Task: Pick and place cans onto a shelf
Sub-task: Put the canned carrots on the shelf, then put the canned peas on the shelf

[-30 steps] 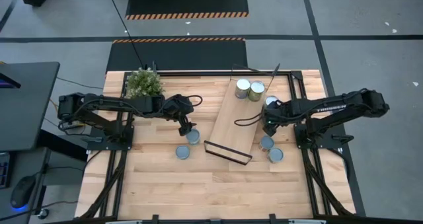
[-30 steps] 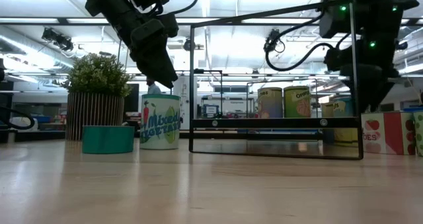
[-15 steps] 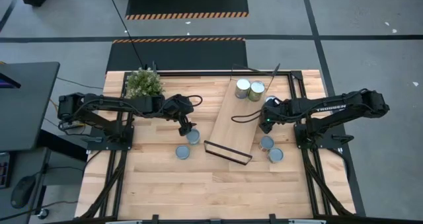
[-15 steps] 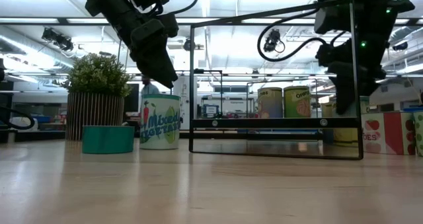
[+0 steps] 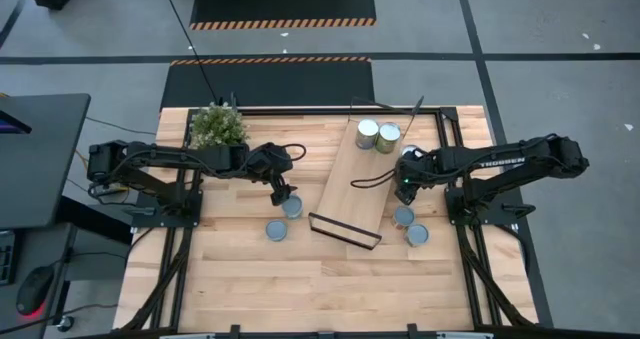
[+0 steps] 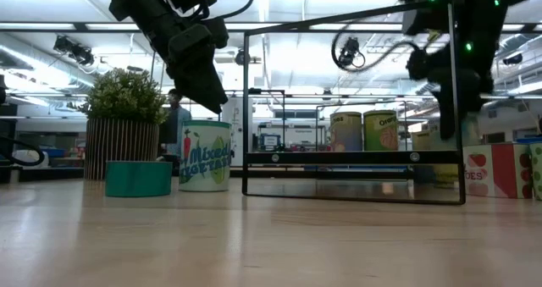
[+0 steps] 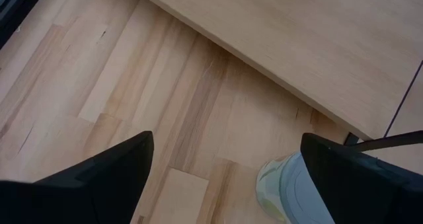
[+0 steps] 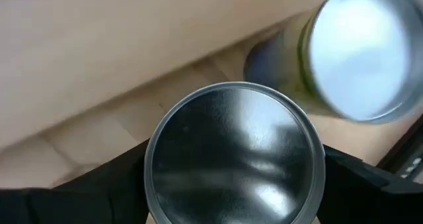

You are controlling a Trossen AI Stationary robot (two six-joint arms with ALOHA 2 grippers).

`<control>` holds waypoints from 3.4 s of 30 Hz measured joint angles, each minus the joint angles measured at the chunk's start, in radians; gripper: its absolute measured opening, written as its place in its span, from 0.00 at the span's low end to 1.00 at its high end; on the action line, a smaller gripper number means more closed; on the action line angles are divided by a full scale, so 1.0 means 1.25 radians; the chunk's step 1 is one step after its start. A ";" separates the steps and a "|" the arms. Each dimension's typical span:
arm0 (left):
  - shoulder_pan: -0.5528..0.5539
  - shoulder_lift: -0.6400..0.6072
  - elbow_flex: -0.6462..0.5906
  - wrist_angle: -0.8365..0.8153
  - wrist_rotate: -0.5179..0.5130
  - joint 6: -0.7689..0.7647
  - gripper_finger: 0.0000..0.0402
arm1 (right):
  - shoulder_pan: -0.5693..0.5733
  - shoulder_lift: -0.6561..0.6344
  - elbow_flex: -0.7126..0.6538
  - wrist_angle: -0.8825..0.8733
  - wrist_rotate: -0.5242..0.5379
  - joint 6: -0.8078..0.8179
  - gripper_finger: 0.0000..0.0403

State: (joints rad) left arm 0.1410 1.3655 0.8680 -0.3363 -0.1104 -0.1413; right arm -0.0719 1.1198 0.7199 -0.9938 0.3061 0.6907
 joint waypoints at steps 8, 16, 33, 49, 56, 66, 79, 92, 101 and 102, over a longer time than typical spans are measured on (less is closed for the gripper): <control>0.000 0.000 0.000 0.000 0.000 -0.004 0.97 | 0.000 0.000 0.127 -0.108 0.008 -0.021 0.82; 0.000 0.000 0.000 0.001 0.000 -0.004 0.97 | -0.001 0.007 0.180 0.007 0.058 -0.087 0.84; -0.001 0.000 0.000 0.001 0.000 -0.003 0.97 | -0.079 0.162 0.182 0.135 0.025 -0.206 0.86; -0.001 0.000 0.000 -0.001 0.000 -0.004 0.97 | -0.084 0.113 0.226 0.130 0.069 -0.303 0.96; -0.001 0.000 0.000 -0.007 0.009 -0.018 0.97 | 0.027 0.091 0.234 0.125 0.075 -0.521 0.96; -0.001 0.000 0.000 -0.007 0.009 -0.008 0.97 | 0.164 0.099 0.113 0.212 0.346 -0.655 0.96; -0.001 0.000 0.000 -0.004 0.010 0.040 0.97 | 0.090 0.099 0.075 0.276 0.409 -0.679 0.96; -0.017 0.000 0.045 -0.198 0.097 0.060 0.97 | 0.150 0.098 0.170 0.292 0.395 -0.674 0.93; -0.091 0.000 0.095 -0.329 0.102 -0.005 0.97 | 0.177 0.097 0.183 0.171 0.397 -0.572 0.93; -0.100 0.000 0.095 -0.329 0.102 -0.014 0.97 | 0.187 0.094 0.183 0.146 0.396 -0.544 0.93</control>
State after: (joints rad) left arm 0.0162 1.3659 0.9871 -0.7471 0.0166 -0.1585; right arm 0.1617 1.2377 0.9485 -0.8117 0.8014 0.0110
